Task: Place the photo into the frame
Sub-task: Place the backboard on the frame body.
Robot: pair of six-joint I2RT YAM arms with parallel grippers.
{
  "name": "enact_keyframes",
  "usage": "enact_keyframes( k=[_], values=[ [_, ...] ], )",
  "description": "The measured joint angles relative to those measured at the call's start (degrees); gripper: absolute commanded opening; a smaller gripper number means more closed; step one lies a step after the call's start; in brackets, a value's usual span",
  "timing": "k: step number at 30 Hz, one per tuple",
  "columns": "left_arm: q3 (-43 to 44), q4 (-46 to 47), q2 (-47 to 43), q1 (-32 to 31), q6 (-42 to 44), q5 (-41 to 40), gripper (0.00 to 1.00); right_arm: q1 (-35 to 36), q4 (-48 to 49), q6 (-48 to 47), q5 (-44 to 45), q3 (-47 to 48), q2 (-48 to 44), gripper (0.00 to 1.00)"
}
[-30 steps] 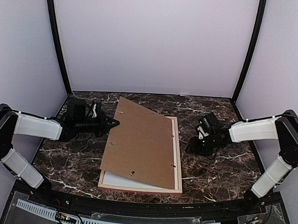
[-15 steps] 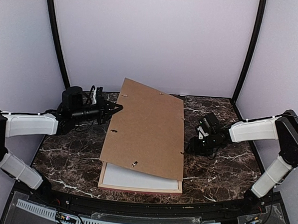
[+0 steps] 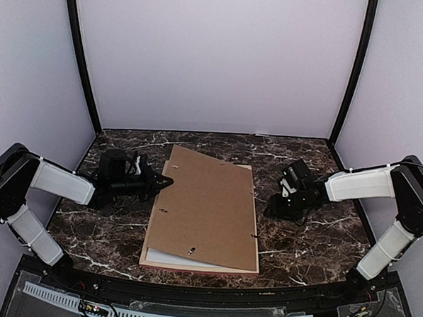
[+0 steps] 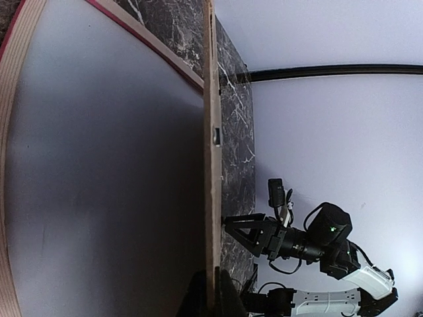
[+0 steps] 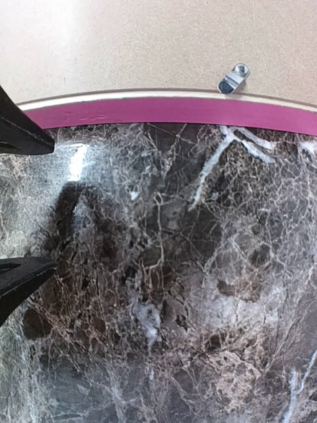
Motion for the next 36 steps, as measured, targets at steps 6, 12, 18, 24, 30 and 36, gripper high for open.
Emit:
enact_keyframes(
  k=[6,12,18,24,30,36],
  values=[
    [-0.24,-0.17,-0.83,-0.11,1.53,-1.62,0.00,0.00,0.02,0.00,-0.02,0.00,0.00,0.54],
    [-0.66,-1.88,-2.84,-0.35,2.58,-3.10,0.00,0.00,0.02,0.00,-0.02,0.00,0.00,0.54],
    [-0.66,-3.15,-3.26,-0.35,3.10,-3.76,0.00,0.00,0.04,0.00,-0.04,0.00,0.00,0.54],
    [-0.35,-4.57,-3.28,-0.35,3.96,-4.20,0.00,0.00,0.07,0.00,-0.04,0.00,0.00,0.54],
    [2.05,-7.30,-3.28,-0.35,5.49,-4.26,0.00,0.00,0.11,0.00,-0.09,0.00,0.02,0.54],
    [3.50,-9.97,-3.28,-0.35,6.86,-4.57,0.00,0.00,0.15,0.00,-0.07,0.00,0.04,0.54]
  ],
)
